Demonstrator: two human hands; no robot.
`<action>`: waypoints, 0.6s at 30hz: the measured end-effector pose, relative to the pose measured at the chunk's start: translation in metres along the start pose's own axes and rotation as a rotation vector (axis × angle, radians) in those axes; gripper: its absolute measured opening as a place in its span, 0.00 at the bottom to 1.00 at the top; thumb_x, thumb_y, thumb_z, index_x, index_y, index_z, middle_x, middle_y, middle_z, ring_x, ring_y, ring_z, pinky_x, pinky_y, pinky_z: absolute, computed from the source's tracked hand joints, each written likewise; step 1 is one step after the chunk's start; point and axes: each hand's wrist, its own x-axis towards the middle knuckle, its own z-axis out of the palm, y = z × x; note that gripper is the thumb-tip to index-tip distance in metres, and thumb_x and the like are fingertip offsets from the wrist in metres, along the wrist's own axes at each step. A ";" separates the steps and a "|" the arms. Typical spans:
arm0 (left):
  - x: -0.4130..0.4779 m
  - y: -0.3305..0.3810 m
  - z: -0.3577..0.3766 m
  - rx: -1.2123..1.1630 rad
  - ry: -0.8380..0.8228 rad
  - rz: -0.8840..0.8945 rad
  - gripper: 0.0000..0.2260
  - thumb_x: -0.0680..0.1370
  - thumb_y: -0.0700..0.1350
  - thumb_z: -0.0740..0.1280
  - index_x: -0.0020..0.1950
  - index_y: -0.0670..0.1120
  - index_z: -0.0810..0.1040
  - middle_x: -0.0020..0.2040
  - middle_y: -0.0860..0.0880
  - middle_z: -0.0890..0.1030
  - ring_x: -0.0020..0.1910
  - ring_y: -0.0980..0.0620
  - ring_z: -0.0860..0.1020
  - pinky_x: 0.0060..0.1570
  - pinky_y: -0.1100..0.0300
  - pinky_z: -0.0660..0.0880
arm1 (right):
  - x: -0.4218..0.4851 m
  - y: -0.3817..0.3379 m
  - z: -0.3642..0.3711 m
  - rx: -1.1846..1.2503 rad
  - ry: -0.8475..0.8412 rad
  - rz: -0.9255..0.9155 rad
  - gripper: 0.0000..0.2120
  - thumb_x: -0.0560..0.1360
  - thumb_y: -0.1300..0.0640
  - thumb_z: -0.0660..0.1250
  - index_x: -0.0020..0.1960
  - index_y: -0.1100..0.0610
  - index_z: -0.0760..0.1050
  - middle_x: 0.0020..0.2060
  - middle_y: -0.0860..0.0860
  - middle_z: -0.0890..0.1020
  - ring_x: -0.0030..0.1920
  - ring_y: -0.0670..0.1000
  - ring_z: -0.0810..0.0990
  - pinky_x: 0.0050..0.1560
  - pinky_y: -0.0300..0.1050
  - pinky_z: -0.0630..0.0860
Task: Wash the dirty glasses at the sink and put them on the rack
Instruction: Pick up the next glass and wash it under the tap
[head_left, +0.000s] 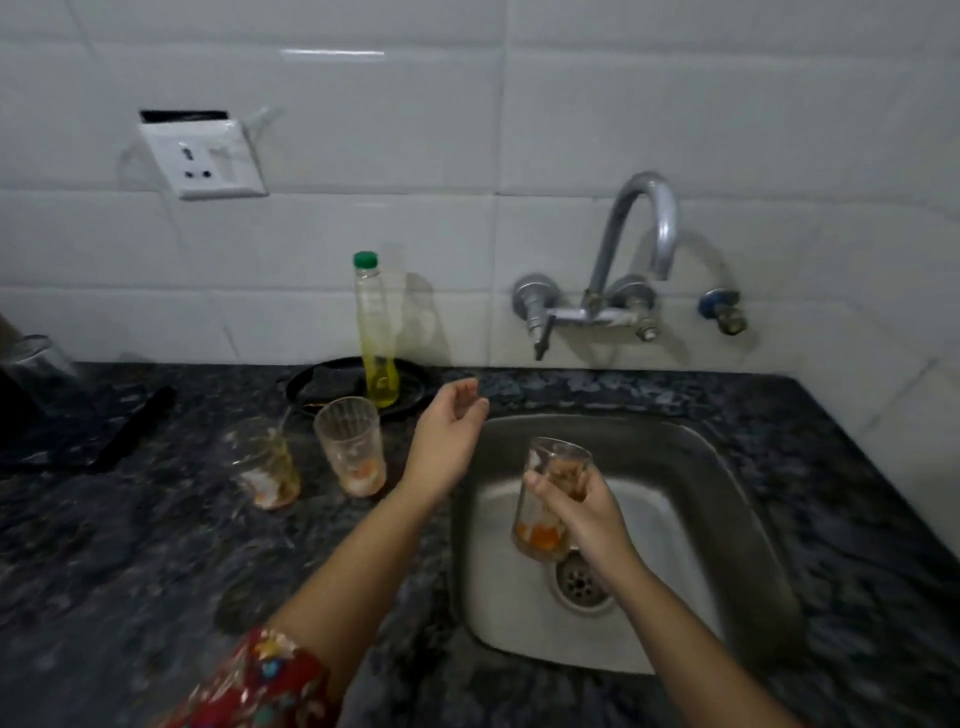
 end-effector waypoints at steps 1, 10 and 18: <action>0.012 0.006 0.016 0.059 0.003 -0.014 0.19 0.81 0.45 0.63 0.71 0.42 0.69 0.66 0.45 0.75 0.63 0.51 0.74 0.63 0.61 0.71 | 0.005 -0.002 -0.013 -0.024 -0.005 -0.006 0.25 0.62 0.47 0.78 0.56 0.52 0.76 0.49 0.49 0.85 0.51 0.49 0.83 0.52 0.45 0.78; 0.079 0.048 0.091 0.505 0.066 -0.052 0.31 0.82 0.61 0.48 0.59 0.36 0.76 0.58 0.37 0.78 0.54 0.40 0.76 0.48 0.54 0.68 | 0.044 -0.022 -0.083 -0.315 0.012 -0.064 0.32 0.54 0.40 0.79 0.53 0.49 0.73 0.49 0.46 0.83 0.52 0.47 0.81 0.58 0.49 0.76; 0.098 0.055 0.109 0.690 0.067 -0.032 0.23 0.85 0.47 0.44 0.73 0.37 0.66 0.57 0.35 0.79 0.56 0.36 0.77 0.53 0.48 0.72 | 0.057 -0.028 -0.098 -0.397 0.005 -0.110 0.27 0.59 0.46 0.80 0.53 0.48 0.71 0.51 0.45 0.81 0.53 0.47 0.79 0.57 0.46 0.75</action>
